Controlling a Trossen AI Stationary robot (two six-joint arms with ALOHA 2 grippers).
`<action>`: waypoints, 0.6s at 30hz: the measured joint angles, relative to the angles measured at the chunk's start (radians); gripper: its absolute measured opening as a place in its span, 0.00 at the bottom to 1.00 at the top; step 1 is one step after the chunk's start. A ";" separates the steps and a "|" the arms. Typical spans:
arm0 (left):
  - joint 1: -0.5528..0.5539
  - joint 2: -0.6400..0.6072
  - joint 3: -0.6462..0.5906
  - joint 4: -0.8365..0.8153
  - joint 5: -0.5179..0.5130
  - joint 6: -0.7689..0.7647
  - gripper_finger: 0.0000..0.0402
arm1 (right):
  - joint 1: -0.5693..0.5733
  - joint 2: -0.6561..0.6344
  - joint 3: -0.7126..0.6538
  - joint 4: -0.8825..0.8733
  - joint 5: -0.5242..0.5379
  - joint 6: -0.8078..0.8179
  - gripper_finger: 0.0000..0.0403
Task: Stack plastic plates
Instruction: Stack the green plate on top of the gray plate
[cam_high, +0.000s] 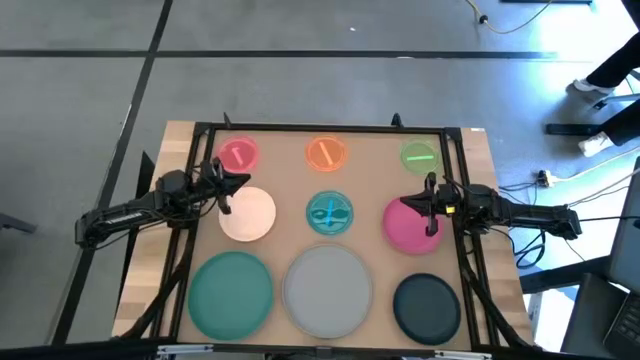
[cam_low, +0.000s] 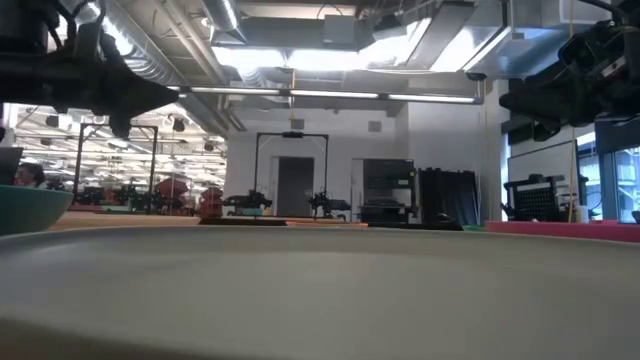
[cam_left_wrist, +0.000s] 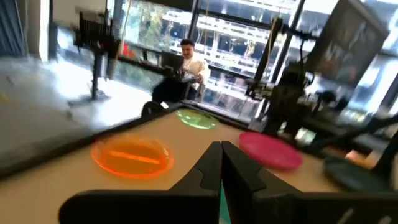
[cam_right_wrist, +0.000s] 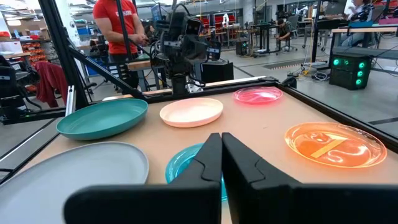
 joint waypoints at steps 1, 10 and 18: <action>0.000 0.000 0.000 0.034 -0.020 -0.005 0.00 | 0.000 0.000 0.000 0.004 0.004 -0.016 0.00; -0.021 0.040 0.000 0.118 0.067 0.010 0.00 | 0.000 0.000 -0.001 0.058 0.031 -0.076 0.00; -0.145 0.166 0.049 0.129 0.069 0.018 0.00 | 0.000 0.000 -0.001 0.145 0.032 -0.064 0.00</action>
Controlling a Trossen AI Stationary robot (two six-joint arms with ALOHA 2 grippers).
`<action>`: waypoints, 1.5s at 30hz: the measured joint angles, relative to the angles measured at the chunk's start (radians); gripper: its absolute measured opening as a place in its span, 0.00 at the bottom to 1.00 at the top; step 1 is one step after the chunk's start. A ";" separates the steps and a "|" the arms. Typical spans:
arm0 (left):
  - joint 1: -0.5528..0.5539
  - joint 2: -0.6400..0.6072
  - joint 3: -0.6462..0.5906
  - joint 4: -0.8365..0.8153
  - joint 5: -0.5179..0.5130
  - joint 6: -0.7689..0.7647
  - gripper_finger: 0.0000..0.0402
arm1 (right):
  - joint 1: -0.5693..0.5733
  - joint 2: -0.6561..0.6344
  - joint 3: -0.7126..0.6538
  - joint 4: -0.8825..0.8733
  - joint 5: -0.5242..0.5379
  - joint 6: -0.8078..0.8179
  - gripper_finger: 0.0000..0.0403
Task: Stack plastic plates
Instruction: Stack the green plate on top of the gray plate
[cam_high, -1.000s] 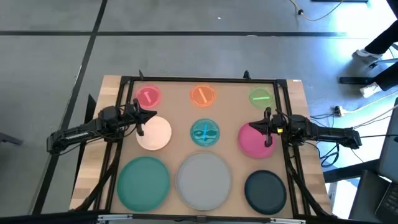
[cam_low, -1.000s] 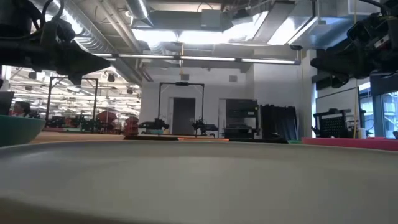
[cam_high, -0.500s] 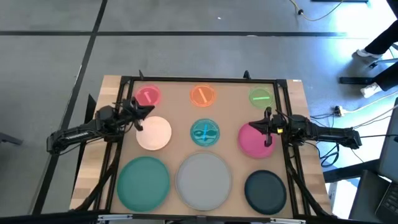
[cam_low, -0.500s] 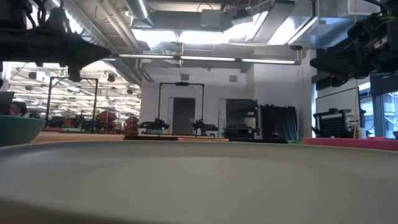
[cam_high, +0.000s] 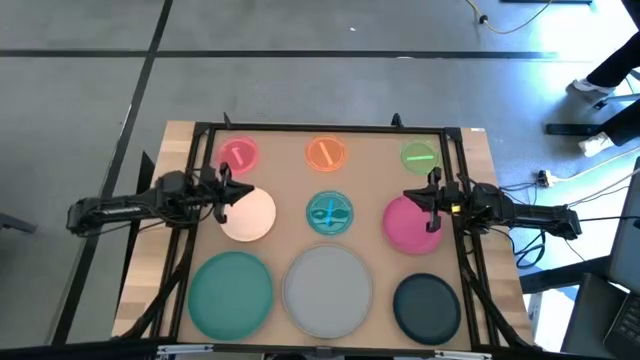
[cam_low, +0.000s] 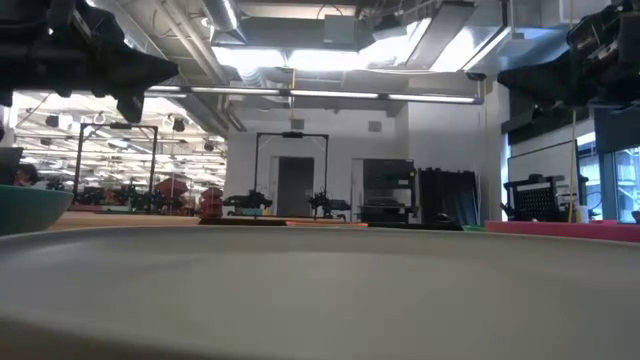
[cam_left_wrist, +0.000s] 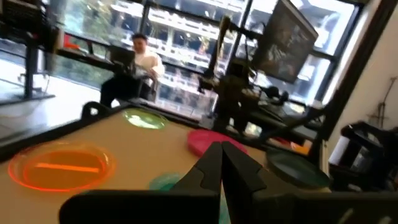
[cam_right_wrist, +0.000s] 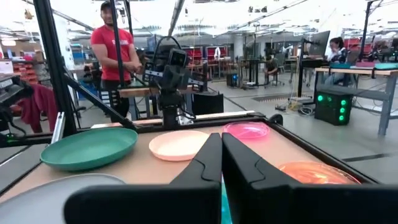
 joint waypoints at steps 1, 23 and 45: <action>-0.014 0.020 0.007 0.000 -0.014 0.003 0.00 | 0.000 0.000 0.000 0.004 -0.002 0.002 0.00; -0.372 0.547 0.259 -0.012 -0.167 0.017 0.00 | 0.000 0.207 0.000 0.226 0.043 -0.067 0.00; -0.550 0.922 0.573 0.005 -0.253 0.070 0.06 | 0.057 0.788 0.229 0.473 -0.112 -0.192 0.00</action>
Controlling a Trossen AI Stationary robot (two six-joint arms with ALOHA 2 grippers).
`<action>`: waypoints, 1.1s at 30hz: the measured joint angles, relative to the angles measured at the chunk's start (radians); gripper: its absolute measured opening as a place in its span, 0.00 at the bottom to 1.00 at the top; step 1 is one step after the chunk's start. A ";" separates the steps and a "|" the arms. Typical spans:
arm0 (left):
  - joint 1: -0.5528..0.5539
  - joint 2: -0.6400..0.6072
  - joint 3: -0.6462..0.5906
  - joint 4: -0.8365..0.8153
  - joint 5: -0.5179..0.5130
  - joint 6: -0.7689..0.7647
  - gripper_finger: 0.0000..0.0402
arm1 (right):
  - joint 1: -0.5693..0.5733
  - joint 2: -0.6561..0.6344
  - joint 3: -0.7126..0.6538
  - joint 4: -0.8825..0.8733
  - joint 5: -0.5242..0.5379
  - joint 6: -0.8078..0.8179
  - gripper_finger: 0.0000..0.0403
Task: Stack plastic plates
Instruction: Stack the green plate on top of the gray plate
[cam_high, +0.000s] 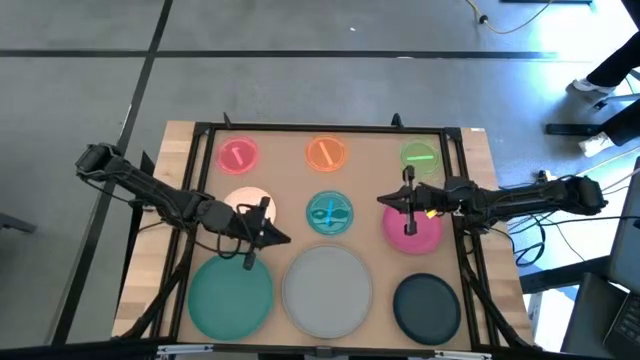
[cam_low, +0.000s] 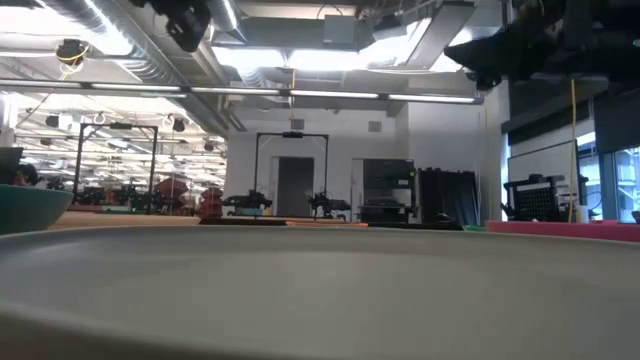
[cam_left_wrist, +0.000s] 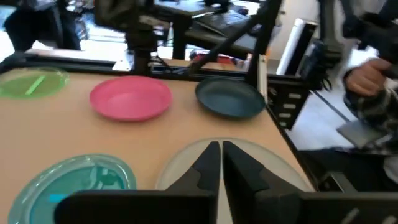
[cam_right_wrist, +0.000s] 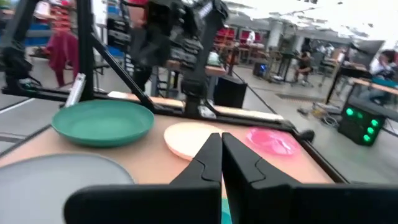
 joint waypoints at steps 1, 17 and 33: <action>0.000 0.009 0.016 -0.024 0.000 -0.003 0.08 | 0.012 0.007 0.009 0.001 -0.001 -0.002 0.00; -0.080 0.128 0.176 -0.666 0.083 -0.200 0.40 | 0.208 0.024 0.023 -0.039 0.101 -0.014 0.00; -0.136 0.262 0.176 -0.927 0.135 -0.291 0.40 | 0.205 0.024 0.023 -0.114 0.125 0.000 0.00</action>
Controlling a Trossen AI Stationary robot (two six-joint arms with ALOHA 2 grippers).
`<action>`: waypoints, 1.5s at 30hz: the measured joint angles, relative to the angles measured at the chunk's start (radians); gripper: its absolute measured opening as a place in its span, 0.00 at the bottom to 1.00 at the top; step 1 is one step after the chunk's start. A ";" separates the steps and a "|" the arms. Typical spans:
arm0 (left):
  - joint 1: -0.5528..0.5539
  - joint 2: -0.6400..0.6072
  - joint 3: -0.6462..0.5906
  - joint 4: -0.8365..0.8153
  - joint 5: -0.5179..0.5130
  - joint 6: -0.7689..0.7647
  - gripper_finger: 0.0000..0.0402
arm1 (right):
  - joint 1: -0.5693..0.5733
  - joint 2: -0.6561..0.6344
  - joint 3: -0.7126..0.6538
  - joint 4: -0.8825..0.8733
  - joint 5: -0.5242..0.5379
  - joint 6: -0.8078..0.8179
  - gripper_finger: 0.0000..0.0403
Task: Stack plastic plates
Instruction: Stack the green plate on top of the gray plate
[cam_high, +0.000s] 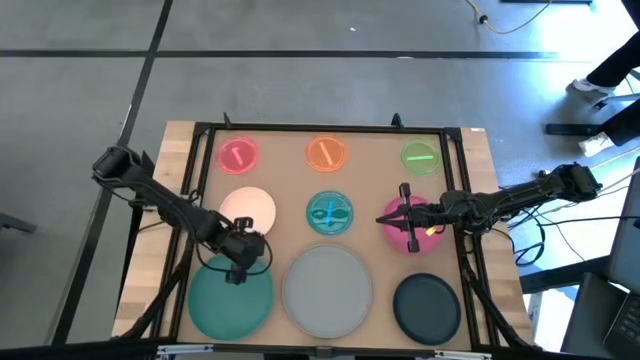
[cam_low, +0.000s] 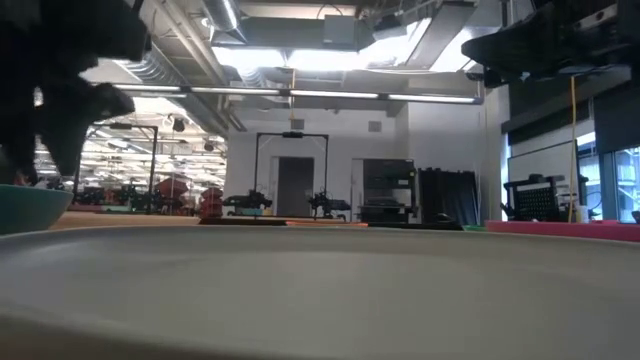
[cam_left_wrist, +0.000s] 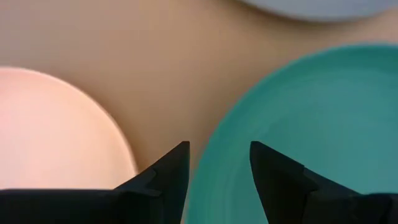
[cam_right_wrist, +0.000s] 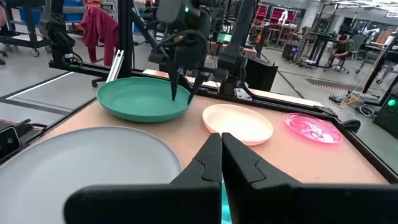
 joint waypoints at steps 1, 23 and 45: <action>0.000 0.013 0.000 -0.005 0.000 0.000 0.40 | 0.000 0.000 0.000 0.000 0.009 -0.002 0.00; 0.003 0.118 0.000 -0.031 0.027 0.040 0.20 | 0.000 0.000 0.000 0.001 0.074 -0.026 0.00; 0.037 -0.088 -0.023 -0.036 0.073 -0.109 0.02 | 0.000 -0.001 0.000 0.001 0.107 0.029 0.00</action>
